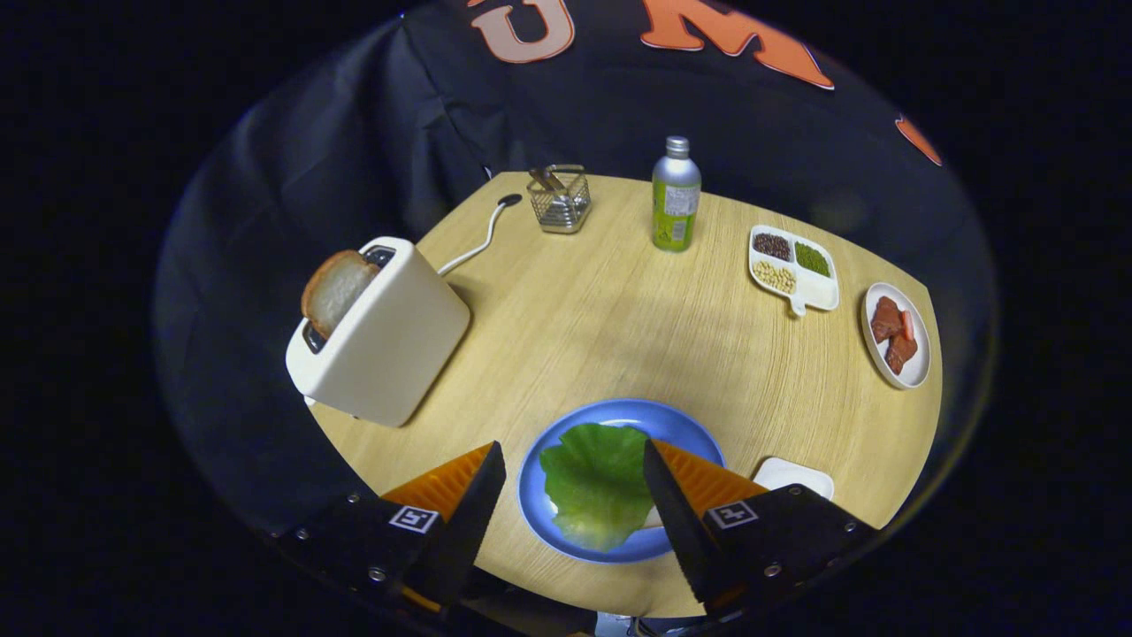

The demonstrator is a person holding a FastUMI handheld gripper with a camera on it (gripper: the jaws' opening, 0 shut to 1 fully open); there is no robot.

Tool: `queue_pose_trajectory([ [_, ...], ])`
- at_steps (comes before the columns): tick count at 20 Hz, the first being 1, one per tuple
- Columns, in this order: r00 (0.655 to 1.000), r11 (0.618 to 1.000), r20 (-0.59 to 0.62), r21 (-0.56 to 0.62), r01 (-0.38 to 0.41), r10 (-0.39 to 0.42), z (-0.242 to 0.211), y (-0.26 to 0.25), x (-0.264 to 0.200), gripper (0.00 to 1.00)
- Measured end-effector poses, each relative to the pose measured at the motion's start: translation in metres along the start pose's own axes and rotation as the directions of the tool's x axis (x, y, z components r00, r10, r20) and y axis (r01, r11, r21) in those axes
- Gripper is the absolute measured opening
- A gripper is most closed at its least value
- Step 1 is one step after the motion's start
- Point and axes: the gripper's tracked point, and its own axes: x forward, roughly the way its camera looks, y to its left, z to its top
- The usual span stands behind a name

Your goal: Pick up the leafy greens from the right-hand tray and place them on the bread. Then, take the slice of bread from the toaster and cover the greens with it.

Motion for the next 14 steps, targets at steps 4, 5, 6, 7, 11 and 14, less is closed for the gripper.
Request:
queue_pose_trajectory([
  [4, 0.997, 0.998, 0.037, -0.005, -0.064, 0.064, 0.047, 0.048, -0.021, 0.99],
  [5, 0.996, 0.997, 0.041, 0.001, -0.075, 0.074, 0.057, 0.059, -0.025, 0.99],
  [6, 0.996, 0.997, 0.047, 0.002, -0.081, 0.081, 0.070, 0.069, -0.027, 0.99],
  [7, 0.996, 0.997, 0.051, 0.008, -0.071, 0.071, 0.081, 0.077, -0.028, 0.99],
  [11, 0.998, 0.998, 0.035, 0.015, -0.061, 0.061, 0.110, 0.114, -0.024, 0.99],
  [14, 0.997, 0.997, -0.010, 0.024, -0.076, 0.076, 0.119, 0.148, -0.009, 0.99],
])
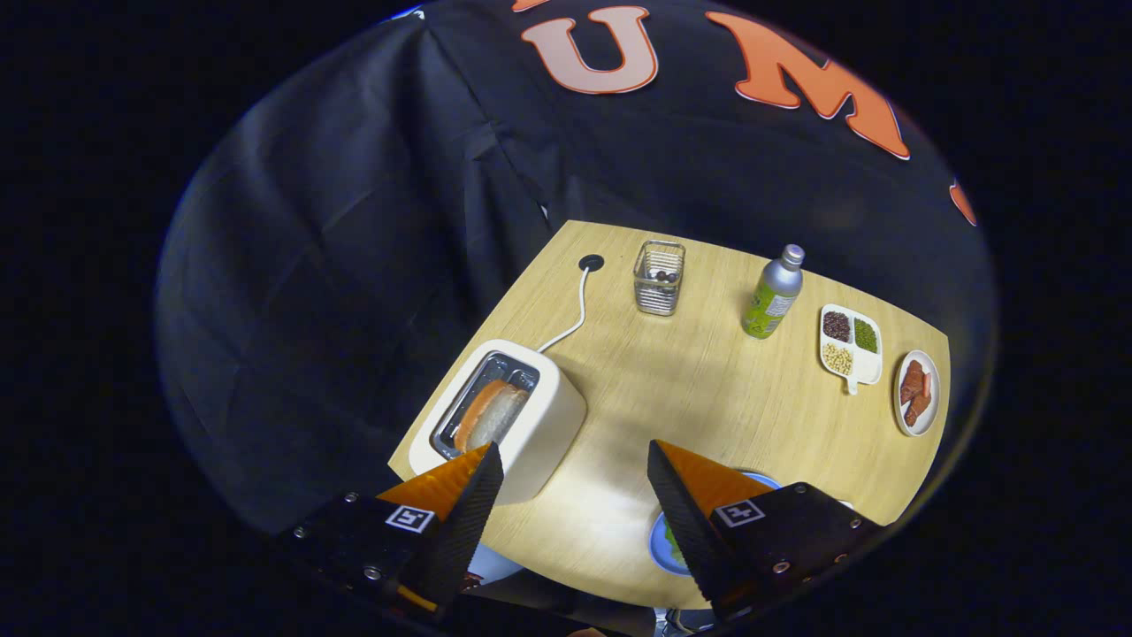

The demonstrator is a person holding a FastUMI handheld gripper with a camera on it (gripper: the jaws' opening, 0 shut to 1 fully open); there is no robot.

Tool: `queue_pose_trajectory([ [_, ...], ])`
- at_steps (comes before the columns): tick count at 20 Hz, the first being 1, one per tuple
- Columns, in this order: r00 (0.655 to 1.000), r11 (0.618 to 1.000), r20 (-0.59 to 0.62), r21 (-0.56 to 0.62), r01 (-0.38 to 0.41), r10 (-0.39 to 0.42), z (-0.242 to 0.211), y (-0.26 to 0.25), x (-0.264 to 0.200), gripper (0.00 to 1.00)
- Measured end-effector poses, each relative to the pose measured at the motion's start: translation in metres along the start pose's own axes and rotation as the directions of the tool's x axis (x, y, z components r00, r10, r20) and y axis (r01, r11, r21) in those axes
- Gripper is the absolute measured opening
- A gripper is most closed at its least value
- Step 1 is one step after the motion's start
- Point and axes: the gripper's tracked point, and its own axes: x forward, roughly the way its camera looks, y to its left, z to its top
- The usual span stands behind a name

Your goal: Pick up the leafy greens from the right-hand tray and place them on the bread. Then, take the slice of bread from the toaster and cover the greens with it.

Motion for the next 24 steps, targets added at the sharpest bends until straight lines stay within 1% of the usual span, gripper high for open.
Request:
queue_pose_trajectory([
  [1, 1.000, 1.000, -0.012, 0.004, -0.012, 0.012, 0.003, 0.012, 0.006, 0.99],
  [4, 0.998, 1.000, -0.066, 0.009, -0.013, 0.013, 0.006, 0.037, 0.028, 0.99],
  [8, 0.991, 0.999, -0.129, 0.032, -0.034, 0.038, 0.006, 0.072, 0.053, 0.98],
  [10, 0.988, 1.000, -0.153, 0.014, -0.007, 0.009, 0.005, 0.075, 0.065, 0.97],
  [12, 0.982, 1.000, -0.187, 0.023, 0.011, -0.007, 0.000, 0.081, 0.076, 0.94],
  [14, 0.975, 0.999, -0.219, 0.028, 0.035, -0.028, -0.003, 0.084, 0.085, 0.86],
  [15, 0.972, 0.999, -0.230, 0.028, 0.046, -0.039, -0.004, 0.084, 0.091, 0.80],
  [19, 0.957, 0.994, -0.276, 0.032, 0.102, -0.090, -0.012, 0.082, 0.110, 0.62],
  [24, 0.943, 0.988, -0.304, 0.022, 0.152, -0.138, -0.022, 0.074, 0.119, 0.44],
])
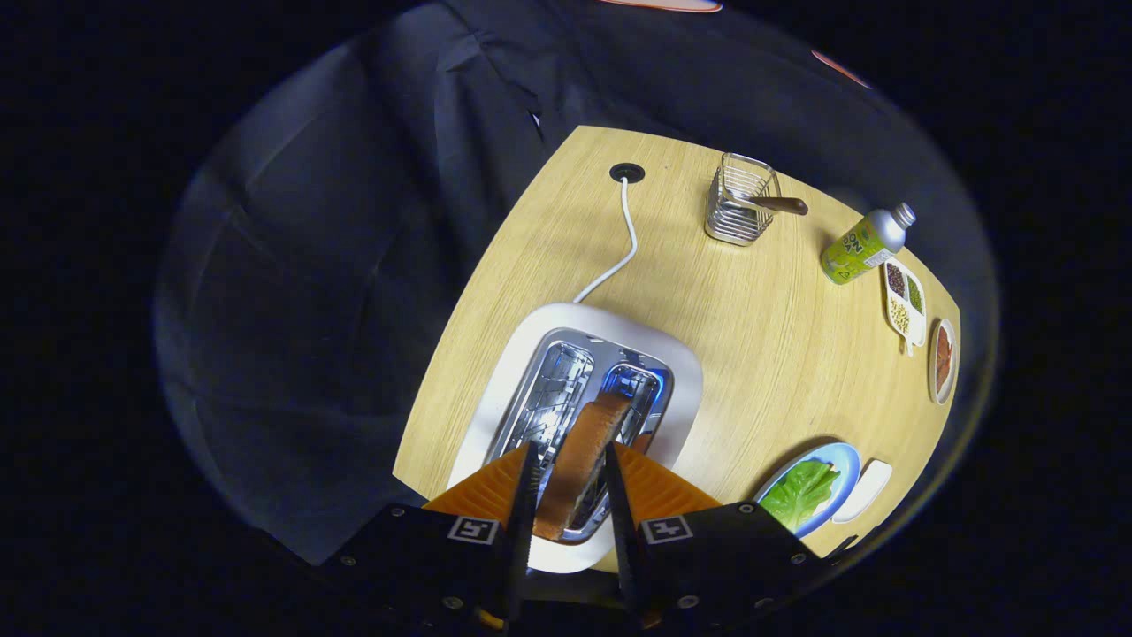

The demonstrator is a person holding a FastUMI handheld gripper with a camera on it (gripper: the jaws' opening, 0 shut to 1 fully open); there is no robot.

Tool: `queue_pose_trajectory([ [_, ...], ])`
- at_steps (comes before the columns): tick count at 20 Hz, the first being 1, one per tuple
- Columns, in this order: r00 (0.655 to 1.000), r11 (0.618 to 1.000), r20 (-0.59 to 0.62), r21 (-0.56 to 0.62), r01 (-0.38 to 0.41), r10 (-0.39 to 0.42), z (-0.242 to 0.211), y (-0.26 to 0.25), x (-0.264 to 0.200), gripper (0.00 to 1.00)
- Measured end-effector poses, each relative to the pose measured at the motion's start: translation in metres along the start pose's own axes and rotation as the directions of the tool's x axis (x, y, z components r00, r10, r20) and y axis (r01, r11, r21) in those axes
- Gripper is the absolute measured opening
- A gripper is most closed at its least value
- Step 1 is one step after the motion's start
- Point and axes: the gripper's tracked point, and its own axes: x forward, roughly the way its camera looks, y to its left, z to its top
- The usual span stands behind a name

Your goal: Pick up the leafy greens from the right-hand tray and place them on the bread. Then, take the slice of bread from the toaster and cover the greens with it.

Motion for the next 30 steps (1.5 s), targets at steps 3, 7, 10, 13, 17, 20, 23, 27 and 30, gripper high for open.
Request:
queue_pose_trajectory([
  [3, 1.000, 0.999, 0.004, 0.046, 0.009, -0.009, 0.000, -0.009, 0.005, 0.28],
  [7, 0.998, 0.997, 0.023, 0.063, -0.053, 0.052, 0.005, -0.011, -0.003, 0.17],
  [10, 0.990, 0.987, 0.076, 0.097, -0.126, 0.119, 0.009, -0.012, -0.024, 0.14],
  [13, 0.974, 0.971, 0.129, 0.127, -0.202, 0.186, 0.012, -0.019, -0.050, 0.14],
  [17, 0.941, 0.942, 0.210, 0.149, -0.300, 0.267, 0.017, -0.023, -0.085, 0.14],
  [20, 0.923, 0.931, 0.253, 0.146, -0.334, 0.291, 0.013, -0.038, -0.104, 0.14],
  [23, 0.925, 0.935, 0.270, 0.156, -0.318, 0.269, -0.001, -0.069, -0.110, 0.14],
  [27, 0.918, 0.922, 0.280, 0.185, -0.340, 0.282, -0.027, -0.104, -0.113, 0.14],
  [30, 0.912, 0.907, 0.280, 0.212, -0.363, 0.299, -0.044, -0.130, -0.109, 0.14],
])
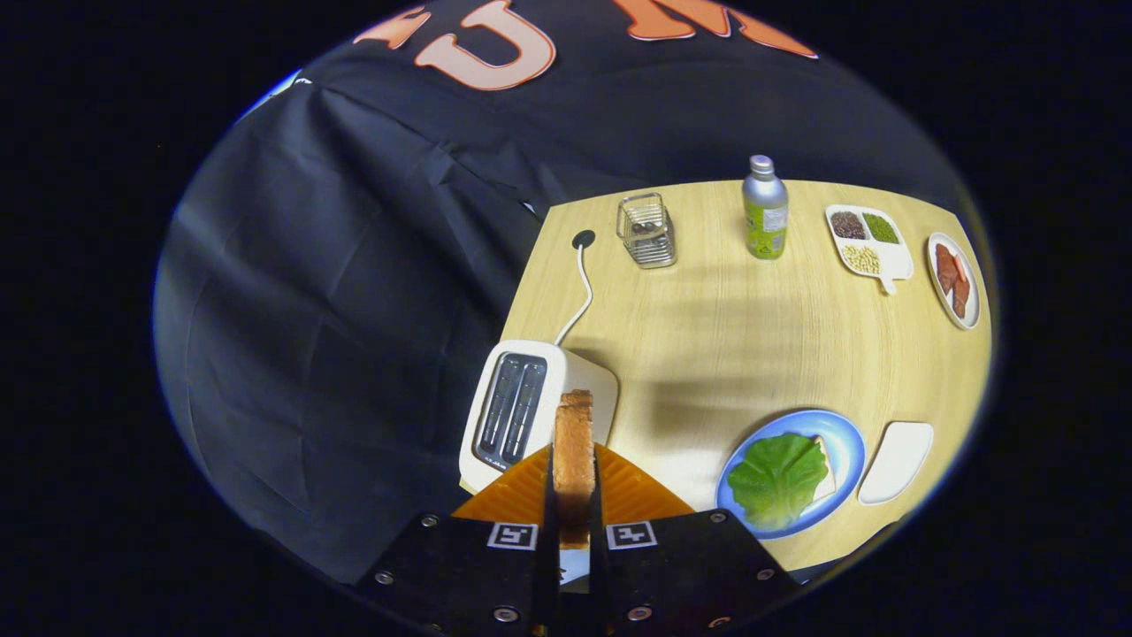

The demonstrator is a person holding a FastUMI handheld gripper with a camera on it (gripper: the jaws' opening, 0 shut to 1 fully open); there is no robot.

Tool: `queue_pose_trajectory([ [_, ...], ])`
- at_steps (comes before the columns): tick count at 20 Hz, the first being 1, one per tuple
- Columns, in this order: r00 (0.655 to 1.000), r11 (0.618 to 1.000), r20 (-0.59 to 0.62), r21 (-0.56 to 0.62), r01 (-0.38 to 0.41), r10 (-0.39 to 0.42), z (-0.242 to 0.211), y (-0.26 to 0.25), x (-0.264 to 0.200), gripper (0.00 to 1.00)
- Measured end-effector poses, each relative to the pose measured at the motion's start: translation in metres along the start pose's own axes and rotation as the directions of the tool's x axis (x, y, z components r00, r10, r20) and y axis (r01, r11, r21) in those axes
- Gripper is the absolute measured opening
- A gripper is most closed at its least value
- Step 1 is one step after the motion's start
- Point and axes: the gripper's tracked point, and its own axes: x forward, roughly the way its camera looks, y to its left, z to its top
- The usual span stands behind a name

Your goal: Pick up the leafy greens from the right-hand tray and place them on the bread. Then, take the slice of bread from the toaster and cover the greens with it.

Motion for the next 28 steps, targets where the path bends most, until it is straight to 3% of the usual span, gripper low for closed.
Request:
queue_pose_trajectory([
  [7, 0.999, 0.997, -0.008, 0.059, -0.050, 0.050, -0.020, -0.051, -0.015, 0.14],
  [23, 0.992, 0.976, -0.121, 0.219, -0.005, 0.033, -0.090, -0.181, 0.027, 0.14],
  [28, 0.993, 0.981, -0.119, 0.193, 0.011, 0.013, -0.094, -0.206, 0.040, 0.14],
])
